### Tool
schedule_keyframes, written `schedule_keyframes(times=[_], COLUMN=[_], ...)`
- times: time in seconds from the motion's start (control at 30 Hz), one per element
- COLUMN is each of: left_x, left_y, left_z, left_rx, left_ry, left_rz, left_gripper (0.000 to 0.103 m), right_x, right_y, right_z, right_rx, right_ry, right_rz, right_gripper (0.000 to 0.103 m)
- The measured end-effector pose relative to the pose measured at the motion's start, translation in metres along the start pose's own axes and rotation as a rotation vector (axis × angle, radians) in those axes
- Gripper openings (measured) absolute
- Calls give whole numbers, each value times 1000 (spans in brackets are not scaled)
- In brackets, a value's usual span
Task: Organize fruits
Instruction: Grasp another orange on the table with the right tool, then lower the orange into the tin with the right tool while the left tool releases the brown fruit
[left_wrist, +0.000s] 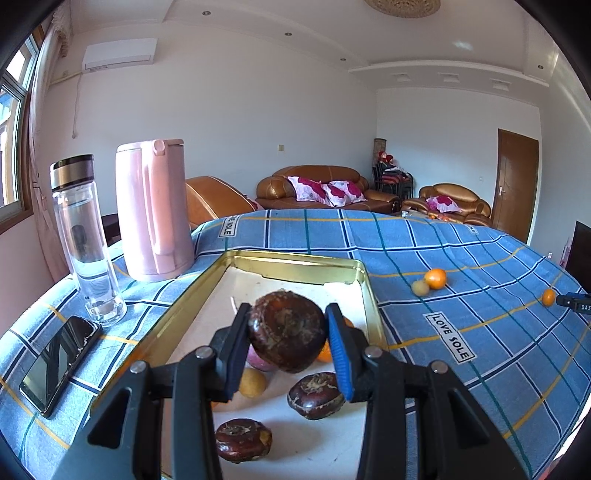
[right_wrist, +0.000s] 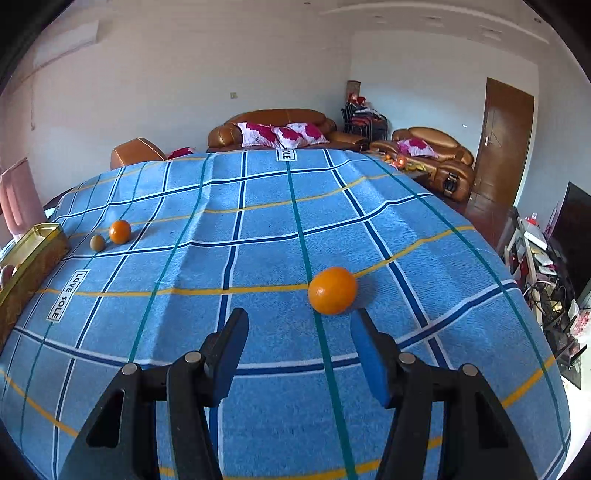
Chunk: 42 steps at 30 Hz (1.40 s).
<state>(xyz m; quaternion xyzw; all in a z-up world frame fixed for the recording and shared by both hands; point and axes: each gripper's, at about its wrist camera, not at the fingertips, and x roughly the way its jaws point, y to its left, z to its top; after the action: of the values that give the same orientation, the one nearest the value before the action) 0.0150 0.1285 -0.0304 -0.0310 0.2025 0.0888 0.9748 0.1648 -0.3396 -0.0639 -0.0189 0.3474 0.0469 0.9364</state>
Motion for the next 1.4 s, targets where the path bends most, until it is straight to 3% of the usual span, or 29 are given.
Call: schedule_keyframes(times=[0.1, 0.27, 0.33, 0.37, 0.53, 0.73, 0.97, 1.2, 1.4], left_x=[1, 2, 2, 2, 2, 2, 2, 1, 4], left_y=[1, 0, -1, -1, -2, -2, 12, 27, 42], left_z=[1, 3, 3, 4, 4, 2, 1, -1, -7], left_rx=[-2, 4, 5, 6, 8, 11, -11, -25, -44], left_ry=[2, 2, 1, 1, 2, 11, 24, 37, 56], left_rz=[-1, 0, -2, -3, -2, -4, 19, 42, 65], left_gripper=[41, 41, 41, 41, 41, 41, 41, 41, 41], right_x=[26, 54, 63, 65, 49, -3, -48, -70, -76], right_y=[-7, -14, -14, -13, 8, 79, 190, 286, 340], right_z=[12, 26, 28, 28, 27, 34, 45, 36, 23], right_rx=[26, 50, 53, 49, 14, -92, -225, -362, -444], right_ry=[77, 133, 162, 164, 124, -11, -140, -163, -161], right_rz=[-2, -22, -5, 5, 52, 164, 365, 524, 594], right_gripper=[59, 59, 48, 41, 41, 41, 41, 41, 41])
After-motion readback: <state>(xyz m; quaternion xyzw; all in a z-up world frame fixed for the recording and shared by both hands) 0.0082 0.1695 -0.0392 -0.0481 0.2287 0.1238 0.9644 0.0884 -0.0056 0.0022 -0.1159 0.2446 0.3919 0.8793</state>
